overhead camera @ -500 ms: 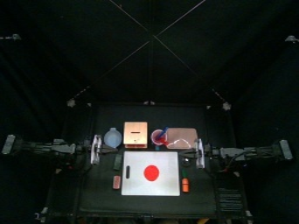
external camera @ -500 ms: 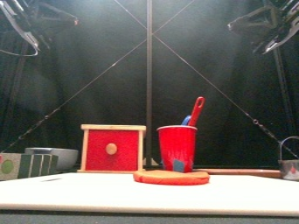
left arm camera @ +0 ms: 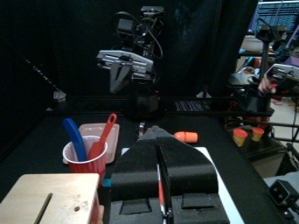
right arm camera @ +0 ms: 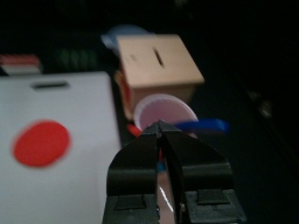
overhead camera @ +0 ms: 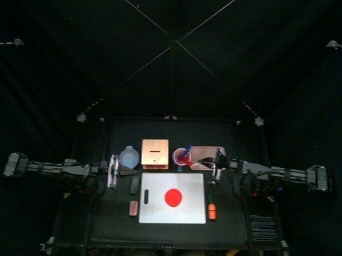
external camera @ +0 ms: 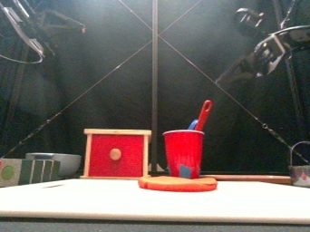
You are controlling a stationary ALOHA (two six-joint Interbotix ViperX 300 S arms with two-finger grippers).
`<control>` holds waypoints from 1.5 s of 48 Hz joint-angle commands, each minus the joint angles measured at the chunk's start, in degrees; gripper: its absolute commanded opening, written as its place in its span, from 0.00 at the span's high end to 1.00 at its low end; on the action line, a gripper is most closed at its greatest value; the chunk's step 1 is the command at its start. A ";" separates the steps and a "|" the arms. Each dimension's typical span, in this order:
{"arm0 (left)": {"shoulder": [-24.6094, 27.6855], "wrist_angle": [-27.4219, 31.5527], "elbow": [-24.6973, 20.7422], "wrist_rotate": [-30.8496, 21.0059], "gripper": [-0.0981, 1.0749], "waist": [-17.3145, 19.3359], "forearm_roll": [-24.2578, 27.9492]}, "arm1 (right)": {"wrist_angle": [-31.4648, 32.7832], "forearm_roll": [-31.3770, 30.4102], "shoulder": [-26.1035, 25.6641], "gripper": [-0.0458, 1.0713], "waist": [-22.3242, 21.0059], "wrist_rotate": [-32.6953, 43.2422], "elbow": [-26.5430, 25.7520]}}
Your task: Grab pizza cutter
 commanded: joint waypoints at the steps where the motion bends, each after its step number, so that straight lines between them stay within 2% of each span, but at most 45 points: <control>1: 0.26 -0.97 -1.67 0.00 0.89 0.35 -0.26 | 9.84 -6.33 1.05 0.93 -2.72 -0.35 -4.48; 5: 0.26 -1.41 -1.67 0.09 0.89 0.62 -0.53 | 14.33 -11.43 2.11 0.93 -3.16 -0.53 -6.42; 14: 0.26 -2.72 -1.76 0.35 0.89 2.29 -0.62 | 14.77 -18.28 3.96 0.92 -3.52 -2.02 -7.91; 28: 0.26 -3.34 -2.20 0.09 0.89 3.87 -0.70 | 20.83 -17.14 8.09 0.92 -3.08 -8.09 -11.87; 40: 0.35 -3.34 -2.55 0.26 0.89 4.04 -0.88 | 29.18 -8.00 10.11 0.92 -3.08 -18.63 -19.60; 46: 0.26 -3.34 -2.29 0.18 0.89 4.04 -0.88 | 33.40 1.32 11.34 0.92 -2.90 -25.58 -22.50; 50: 0.26 -3.34 -2.11 0.26 0.89 4.04 -0.88 | 34.28 4.39 11.95 0.92 -3.78 -30.32 -22.85; 56: 0.26 -3.34 -2.02 0.35 0.89 4.31 -0.79 | 34.72 7.38 12.83 0.92 -7.03 -37.53 -23.20; 64: 0.26 -3.34 -2.02 0.35 0.88 4.48 -0.88 | 35.51 13.62 15.47 0.92 -13.97 -45.88 -24.17; 72: 0.26 -3.34 -2.02 0.26 0.89 4.57 -0.88 | 35.33 19.69 19.16 0.92 -16.96 -55.72 -24.43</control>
